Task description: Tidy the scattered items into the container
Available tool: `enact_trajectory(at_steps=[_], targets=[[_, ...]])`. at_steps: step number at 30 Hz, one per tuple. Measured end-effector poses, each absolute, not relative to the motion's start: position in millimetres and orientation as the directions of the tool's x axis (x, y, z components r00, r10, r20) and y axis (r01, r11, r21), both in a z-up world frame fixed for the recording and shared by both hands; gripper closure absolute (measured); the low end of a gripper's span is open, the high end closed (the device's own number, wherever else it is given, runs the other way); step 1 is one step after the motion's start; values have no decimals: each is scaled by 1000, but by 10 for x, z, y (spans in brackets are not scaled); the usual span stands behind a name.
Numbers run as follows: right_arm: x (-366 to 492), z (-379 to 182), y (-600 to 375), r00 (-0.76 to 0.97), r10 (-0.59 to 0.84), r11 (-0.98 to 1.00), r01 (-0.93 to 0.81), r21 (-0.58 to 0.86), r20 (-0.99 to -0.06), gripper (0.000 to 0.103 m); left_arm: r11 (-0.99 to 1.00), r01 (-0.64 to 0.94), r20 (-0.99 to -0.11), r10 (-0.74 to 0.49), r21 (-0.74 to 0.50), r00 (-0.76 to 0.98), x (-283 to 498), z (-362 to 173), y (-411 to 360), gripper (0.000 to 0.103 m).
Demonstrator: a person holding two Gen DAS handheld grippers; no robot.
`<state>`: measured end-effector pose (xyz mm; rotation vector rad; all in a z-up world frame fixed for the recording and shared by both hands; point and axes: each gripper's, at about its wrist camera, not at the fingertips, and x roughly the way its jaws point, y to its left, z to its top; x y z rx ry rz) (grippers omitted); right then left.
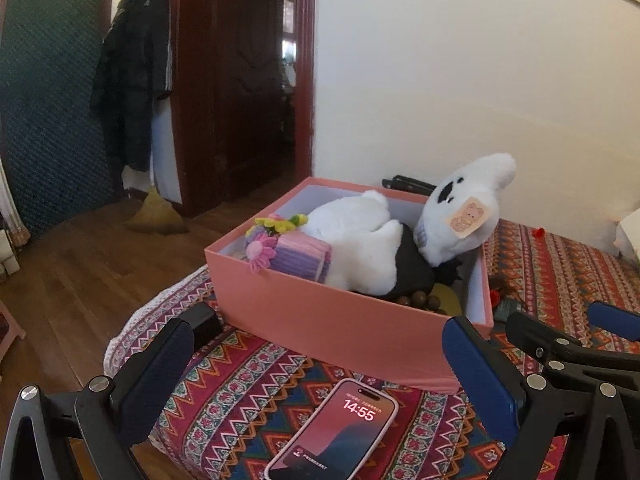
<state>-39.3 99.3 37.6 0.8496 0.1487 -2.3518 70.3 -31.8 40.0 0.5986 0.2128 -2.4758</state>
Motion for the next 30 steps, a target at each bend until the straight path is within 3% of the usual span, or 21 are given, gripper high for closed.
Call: enact_trajectory(at_steps=[30], targets=[[-332, 360, 934, -590, -512, -797, 597, 89, -624, 9, -817, 576, -469, -501, -20, -727, 747, 409, -352, 1]])
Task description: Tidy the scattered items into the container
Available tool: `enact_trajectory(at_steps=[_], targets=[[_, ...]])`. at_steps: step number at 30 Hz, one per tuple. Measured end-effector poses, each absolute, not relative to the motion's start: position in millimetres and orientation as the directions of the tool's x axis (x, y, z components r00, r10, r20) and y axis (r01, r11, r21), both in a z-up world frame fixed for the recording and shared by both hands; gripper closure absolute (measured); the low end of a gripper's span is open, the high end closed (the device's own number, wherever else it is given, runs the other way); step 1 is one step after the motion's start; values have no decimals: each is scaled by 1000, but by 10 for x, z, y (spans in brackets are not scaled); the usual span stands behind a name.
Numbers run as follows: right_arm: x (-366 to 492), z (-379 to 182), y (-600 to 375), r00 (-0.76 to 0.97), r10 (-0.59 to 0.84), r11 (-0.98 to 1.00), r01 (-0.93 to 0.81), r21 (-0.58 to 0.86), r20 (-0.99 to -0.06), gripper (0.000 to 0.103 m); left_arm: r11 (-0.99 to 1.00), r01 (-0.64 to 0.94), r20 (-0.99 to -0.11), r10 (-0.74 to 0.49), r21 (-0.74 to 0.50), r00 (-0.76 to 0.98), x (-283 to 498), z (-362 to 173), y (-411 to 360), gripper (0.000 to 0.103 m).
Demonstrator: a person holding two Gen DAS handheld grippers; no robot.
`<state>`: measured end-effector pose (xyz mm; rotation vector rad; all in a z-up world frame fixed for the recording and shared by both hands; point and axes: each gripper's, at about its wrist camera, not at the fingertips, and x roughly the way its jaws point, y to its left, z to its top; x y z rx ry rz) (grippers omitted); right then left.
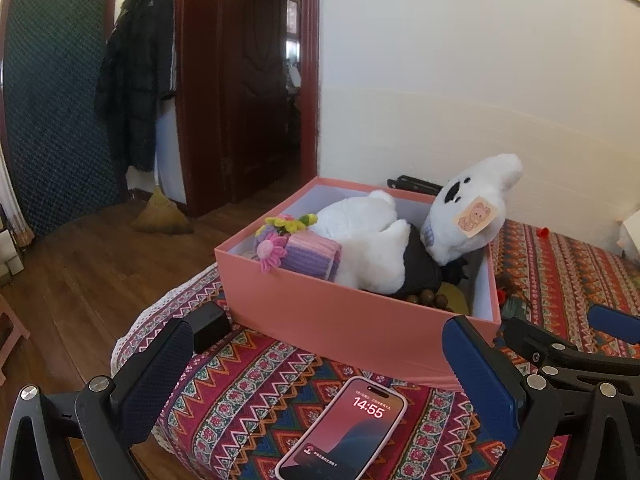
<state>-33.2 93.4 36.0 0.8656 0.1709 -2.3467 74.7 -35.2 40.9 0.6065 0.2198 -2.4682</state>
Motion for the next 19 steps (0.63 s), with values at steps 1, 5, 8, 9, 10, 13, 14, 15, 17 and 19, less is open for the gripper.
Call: enact_trajectory(at_steps=[1, 5, 8, 9, 10, 13, 14, 15, 17, 19], targets=[[-329, 360, 933, -590, -512, -797, 597, 89, -624, 9, -818, 575, -467, -502, -18, -728, 750, 410, -353, 1], [-325, 354, 931, -591, -510, -798, 596, 88, -625, 9, -823, 568, -462, -498, -15, -734, 751, 407, -346, 1], [-328, 354, 938, -592, -508, -800, 594, 88, -625, 9, -825, 565, -461, -496, -16, -736, 755, 408, -322, 1], [-329, 352, 940, -592, -508, -800, 593, 88, -625, 9, -826, 564, -460, -495, -16, -737, 757, 410, -320, 1], [-328, 352, 942, -593, -507, -801, 592, 88, -626, 9, -827, 562, -459, -493, -16, -739, 757, 411, -314, 1], [-327, 355, 946, -594, -505, -802, 591, 86, -626, 8, -832, 555, -459, -486, -20, -744, 755, 415, -310, 1], [-326, 355, 947, -594, -505, -802, 591, 86, -626, 9, -833, 553, -460, -483, -23, -746, 754, 415, -313, 1], [-327, 356, 948, -594, -505, -802, 591, 86, -626, 9, -834, 552, -461, -480, -25, -746, 754, 415, -311, 1], [-329, 356, 952, -594, -504, -803, 590, 85, -627, 8, -834, 551, -463, -477, -29, -747, 754, 415, -307, 1], [-328, 357, 952, -594, -504, -802, 591, 85, -627, 8, -834, 551, -464, -476, -33, -747, 753, 420, -298, 1]])
